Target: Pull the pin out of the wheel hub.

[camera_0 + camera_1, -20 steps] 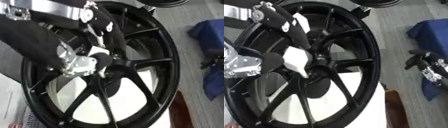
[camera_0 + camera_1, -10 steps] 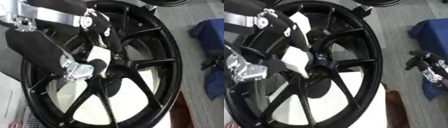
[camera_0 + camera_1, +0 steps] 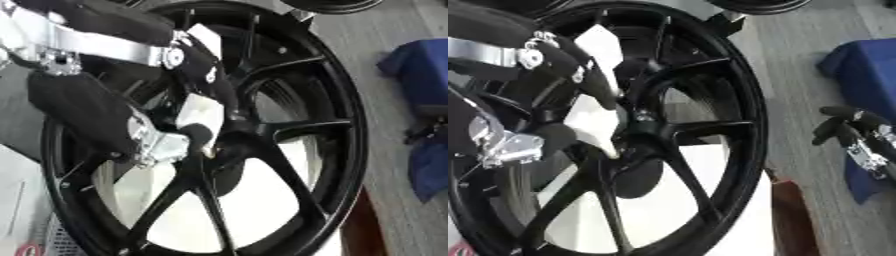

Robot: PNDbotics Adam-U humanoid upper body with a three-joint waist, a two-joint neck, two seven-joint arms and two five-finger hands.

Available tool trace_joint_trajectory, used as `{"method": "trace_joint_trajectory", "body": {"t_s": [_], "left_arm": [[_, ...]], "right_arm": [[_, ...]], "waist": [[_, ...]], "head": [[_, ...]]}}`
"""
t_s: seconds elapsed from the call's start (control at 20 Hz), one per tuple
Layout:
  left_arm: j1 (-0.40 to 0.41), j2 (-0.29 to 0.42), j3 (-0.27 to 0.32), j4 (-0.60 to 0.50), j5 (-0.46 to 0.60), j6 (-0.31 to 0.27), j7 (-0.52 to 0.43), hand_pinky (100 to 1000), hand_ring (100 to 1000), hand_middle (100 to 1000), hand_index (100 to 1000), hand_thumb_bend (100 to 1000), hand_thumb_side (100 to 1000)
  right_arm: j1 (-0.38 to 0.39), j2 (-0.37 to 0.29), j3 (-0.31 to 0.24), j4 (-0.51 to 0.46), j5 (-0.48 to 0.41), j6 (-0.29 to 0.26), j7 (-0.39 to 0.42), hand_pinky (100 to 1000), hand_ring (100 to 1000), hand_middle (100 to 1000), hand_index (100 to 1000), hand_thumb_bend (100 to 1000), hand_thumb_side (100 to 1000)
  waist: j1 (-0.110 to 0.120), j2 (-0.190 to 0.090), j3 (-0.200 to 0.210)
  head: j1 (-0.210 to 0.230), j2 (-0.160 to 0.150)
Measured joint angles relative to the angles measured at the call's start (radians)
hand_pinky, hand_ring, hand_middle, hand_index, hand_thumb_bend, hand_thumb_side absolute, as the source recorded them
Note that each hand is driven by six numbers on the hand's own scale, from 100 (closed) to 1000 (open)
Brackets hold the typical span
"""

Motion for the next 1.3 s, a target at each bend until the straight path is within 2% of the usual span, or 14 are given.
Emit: {"method": "trace_joint_trajectory", "body": {"t_s": [0.2,0.35,0.7,0.85,1.3], "left_arm": [[0.007,0.007,0.001,0.000,-0.021,-0.007,-0.006,895,881,837,907,109,658],[0.012,0.007,0.003,0.006,-0.045,-0.019,-0.005,909,904,847,918,167,675],[0.026,0.008,0.015,0.007,-0.065,-0.089,0.036,908,917,844,916,187,658],[0.032,0.008,0.019,0.008,-0.074,-0.102,0.048,906,919,846,916,221,676],[0.034,-0.007,-0.001,0.113,-0.144,-0.115,0.044,872,875,798,911,190,699]], "right_arm": [[-0.001,0.001,0.000,0.000,0.002,0.000,0.000,760,592,592,845,100,696],[-0.003,0.006,0.000,0.000,0.004,-0.001,0.000,759,590,589,844,100,697],[-0.005,0.009,0.000,0.004,0.010,-0.003,0.002,757,584,583,843,100,700],[-0.008,0.009,0.000,0.006,0.013,-0.004,0.003,756,583,581,843,100,701],[-0.008,0.016,0.000,0.006,0.018,-0.004,0.003,754,583,580,842,100,703]], "waist": [[-0.003,0.005,-0.001],[-0.003,0.006,-0.002],[-0.005,0.014,-0.004],[-0.004,0.019,-0.004],[-0.009,0.024,-0.007]], "head": [[0.002,-0.005],[0.003,-0.006],[0.003,-0.014],[0.003,-0.014],[0.006,-0.022]]}}
